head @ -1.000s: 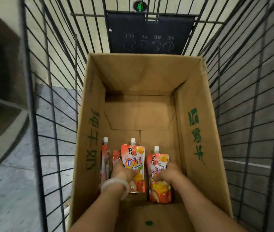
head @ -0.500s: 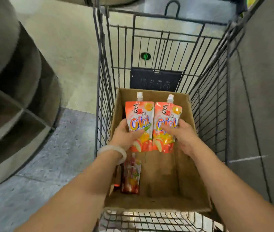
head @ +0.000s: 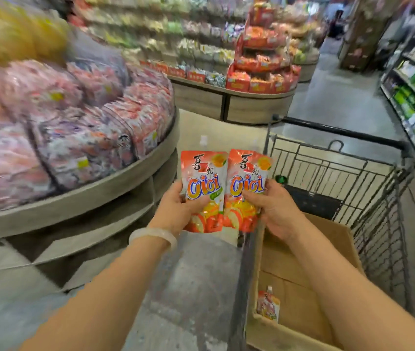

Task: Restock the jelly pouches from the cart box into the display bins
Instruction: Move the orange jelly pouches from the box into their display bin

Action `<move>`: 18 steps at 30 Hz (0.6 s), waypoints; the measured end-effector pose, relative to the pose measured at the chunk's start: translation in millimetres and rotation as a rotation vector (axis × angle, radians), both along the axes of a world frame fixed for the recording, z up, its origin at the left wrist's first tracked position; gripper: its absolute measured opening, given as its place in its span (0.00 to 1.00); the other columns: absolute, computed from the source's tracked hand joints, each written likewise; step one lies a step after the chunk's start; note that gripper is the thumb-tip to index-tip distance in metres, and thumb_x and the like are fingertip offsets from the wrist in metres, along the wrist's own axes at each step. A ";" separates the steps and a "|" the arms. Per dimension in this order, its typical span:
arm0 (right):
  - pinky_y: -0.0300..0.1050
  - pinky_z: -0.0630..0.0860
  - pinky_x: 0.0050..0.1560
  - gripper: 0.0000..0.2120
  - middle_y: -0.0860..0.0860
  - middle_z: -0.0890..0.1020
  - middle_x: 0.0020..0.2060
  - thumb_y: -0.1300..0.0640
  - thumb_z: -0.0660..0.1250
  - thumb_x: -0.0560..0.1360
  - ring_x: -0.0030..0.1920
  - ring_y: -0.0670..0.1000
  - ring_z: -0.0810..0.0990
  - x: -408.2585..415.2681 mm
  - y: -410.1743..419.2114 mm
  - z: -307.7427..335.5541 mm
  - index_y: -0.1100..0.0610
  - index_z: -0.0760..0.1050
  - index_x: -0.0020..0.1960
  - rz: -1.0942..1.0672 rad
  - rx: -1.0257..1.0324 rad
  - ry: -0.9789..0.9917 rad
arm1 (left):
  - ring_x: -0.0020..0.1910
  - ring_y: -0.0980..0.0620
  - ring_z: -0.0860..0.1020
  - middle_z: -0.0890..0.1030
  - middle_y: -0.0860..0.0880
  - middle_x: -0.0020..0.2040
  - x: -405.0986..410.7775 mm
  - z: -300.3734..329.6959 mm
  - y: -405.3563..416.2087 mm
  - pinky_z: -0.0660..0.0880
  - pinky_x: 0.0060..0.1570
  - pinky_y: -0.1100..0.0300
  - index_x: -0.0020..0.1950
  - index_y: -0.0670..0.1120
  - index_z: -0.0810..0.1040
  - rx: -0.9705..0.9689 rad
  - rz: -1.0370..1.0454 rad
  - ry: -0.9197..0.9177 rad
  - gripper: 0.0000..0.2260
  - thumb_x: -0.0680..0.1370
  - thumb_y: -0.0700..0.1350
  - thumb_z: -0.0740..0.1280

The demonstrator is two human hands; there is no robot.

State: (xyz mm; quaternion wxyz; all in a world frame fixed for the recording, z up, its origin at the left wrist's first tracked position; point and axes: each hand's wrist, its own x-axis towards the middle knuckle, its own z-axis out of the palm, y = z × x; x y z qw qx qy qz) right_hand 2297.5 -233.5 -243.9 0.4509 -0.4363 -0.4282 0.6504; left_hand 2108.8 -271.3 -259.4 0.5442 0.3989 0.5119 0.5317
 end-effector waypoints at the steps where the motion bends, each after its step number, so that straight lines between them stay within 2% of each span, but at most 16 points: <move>1: 0.46 0.82 0.42 0.17 0.54 0.83 0.47 0.71 0.65 0.73 0.43 0.51 0.83 -26.8 -8.4 6.9 0.60 0.71 0.60 0.041 0.008 0.000 | 0.43 0.51 0.84 0.85 0.50 0.47 -26.3 7.1 -15.8 0.81 0.44 0.49 0.54 0.51 0.76 0.017 0.041 0.007 0.15 0.72 0.36 0.71; 4: 0.45 0.81 0.38 0.14 0.52 0.83 0.42 0.72 0.65 0.72 0.37 0.48 0.83 -110.0 -33.8 21.2 0.57 0.72 0.53 0.178 0.029 0.002 | 0.44 0.51 0.84 0.84 0.50 0.49 -101.1 28.5 -64.7 0.82 0.43 0.51 0.56 0.51 0.75 0.032 0.172 0.024 0.16 0.72 0.37 0.72; 8: 0.45 0.82 0.41 0.14 0.54 0.82 0.44 0.72 0.65 0.72 0.40 0.51 0.82 -220.0 -67.5 33.3 0.56 0.73 0.50 0.358 0.068 0.034 | 0.44 0.48 0.84 0.84 0.48 0.50 -193.5 46.7 -132.7 0.81 0.42 0.50 0.57 0.52 0.74 0.010 0.355 0.037 0.17 0.72 0.40 0.72; 12: 0.46 0.81 0.43 0.14 0.53 0.83 0.46 0.71 0.67 0.72 0.42 0.50 0.84 -317.7 -97.4 42.9 0.55 0.73 0.52 0.557 0.077 0.041 | 0.44 0.46 0.84 0.84 0.46 0.51 -269.7 59.2 -191.0 0.81 0.43 0.49 0.59 0.51 0.73 0.022 0.547 0.046 0.18 0.72 0.39 0.72; 15: 0.50 0.80 0.46 0.17 0.54 0.83 0.49 0.70 0.67 0.72 0.46 0.52 0.83 -377.6 -112.2 43.8 0.57 0.72 0.58 0.670 0.057 0.044 | 0.43 0.47 0.84 0.84 0.47 0.49 -311.6 62.0 -221.7 0.81 0.40 0.51 0.59 0.50 0.74 0.045 0.660 0.039 0.18 0.72 0.38 0.72; 18: 0.46 0.79 0.40 0.18 0.52 0.82 0.49 0.70 0.67 0.73 0.45 0.51 0.82 -431.1 -126.0 40.9 0.57 0.70 0.60 0.749 0.058 0.008 | 0.40 0.47 0.84 0.84 0.46 0.49 -347.5 55.6 -243.1 0.80 0.34 0.56 0.59 0.48 0.73 0.040 0.771 0.039 0.17 0.73 0.36 0.71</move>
